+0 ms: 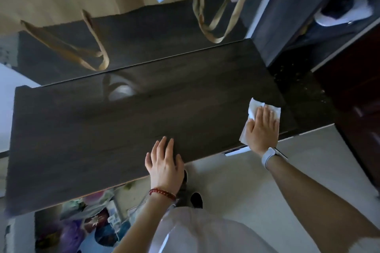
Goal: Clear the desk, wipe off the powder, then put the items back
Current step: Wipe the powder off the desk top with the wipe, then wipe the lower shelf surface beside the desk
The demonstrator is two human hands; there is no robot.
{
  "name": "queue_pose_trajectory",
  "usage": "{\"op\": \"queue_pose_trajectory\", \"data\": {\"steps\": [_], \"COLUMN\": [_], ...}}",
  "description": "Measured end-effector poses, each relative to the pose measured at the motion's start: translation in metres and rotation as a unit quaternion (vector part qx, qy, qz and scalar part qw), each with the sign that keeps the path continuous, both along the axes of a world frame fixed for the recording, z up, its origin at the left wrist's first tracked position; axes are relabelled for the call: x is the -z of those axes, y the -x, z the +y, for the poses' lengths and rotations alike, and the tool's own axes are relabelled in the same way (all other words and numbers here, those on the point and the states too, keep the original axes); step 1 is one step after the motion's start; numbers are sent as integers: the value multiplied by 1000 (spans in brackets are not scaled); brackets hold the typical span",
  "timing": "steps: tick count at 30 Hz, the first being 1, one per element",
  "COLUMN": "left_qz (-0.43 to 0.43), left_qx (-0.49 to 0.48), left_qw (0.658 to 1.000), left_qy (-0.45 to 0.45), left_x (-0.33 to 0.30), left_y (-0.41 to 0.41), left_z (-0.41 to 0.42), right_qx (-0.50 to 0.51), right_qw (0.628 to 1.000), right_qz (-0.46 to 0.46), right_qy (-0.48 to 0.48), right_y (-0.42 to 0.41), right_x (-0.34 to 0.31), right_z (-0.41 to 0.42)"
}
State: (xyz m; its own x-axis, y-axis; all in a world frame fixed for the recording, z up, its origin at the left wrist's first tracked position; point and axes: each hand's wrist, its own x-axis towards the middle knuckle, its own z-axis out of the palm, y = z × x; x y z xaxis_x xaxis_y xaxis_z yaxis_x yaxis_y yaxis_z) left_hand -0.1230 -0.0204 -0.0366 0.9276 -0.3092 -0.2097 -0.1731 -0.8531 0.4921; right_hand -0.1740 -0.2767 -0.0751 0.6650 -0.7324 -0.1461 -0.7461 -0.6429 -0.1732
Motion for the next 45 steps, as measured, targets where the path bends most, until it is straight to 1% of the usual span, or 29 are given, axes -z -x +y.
{"op": "queue_pose_trajectory", "data": {"steps": [5,8,10,11,12,14,16,18,20,24,26,28,31,32,34,36,38,41,43,45], "left_qz": [-23,10,24,31,38,52,68,72,68,57,57,55,53,57,82,108,119,120,119,84], "left_qx": [56,119,159,172,181,201,235,271,297,307,292,263,190,159,101,51,27,20,19,26], "left_qw": [998,993,987,985,983,978,969,959,951,948,953,962,979,984,991,993,990,985,981,983], "left_qy": [16,12,9,9,12,25,36,47,57,67,64,60,55,50,14,-24,-64,-125,-149,-160], "left_x": [-7,-11,-13,-14,-17,-22,-25,-28,-31,-25,-16,-6,11,17,32,50,69,103,123,141], "left_y": [-30,-49,-60,-64,-67,-70,-68,-63,-54,-26,-7,14,52,63,85,101,112,121,124,129], "left_z": [-61,-100,-126,-138,-150,-174,-200,-229,-259,-323,-355,-387,-430,-443,-460,-469,-471,-466,-461,-457], "right_qx": [54,69,82,99,126,191,260,316,339,342,318,273,183,164,130,75,6,-173,-271,-341], "right_qw": [998,997,995,992,985,963,929,894,879,874,880,895,927,932,944,956,966,961,949,933], "right_qz": [12,-4,-32,-50,-67,-60,-51,-82,-111,-141,-155,-160,-156,-159,-155,-159,-157,-143,-74,-1], "right_qy": [-25,-43,-46,-67,-97,-180,-257,-308,-316,-316,-318,-314,-289,-282,-262,-237,-207,-160,-141,-113], "right_y": [-2,-5,-6,-7,-6,-4,6,23,43,77,89,100,110,111,115,115,114,118,126,139], "right_x": [-5,-5,-8,-13,-16,-26,-34,-38,-36,-28,-23,-16,-3,1,13,30,48,81,109,131], "right_z": [-34,-55,-69,-76,-84,-100,-116,-133,-154,-207,-238,-269,-317,-331,-354,-374,-388,-392,-386,-373]}}
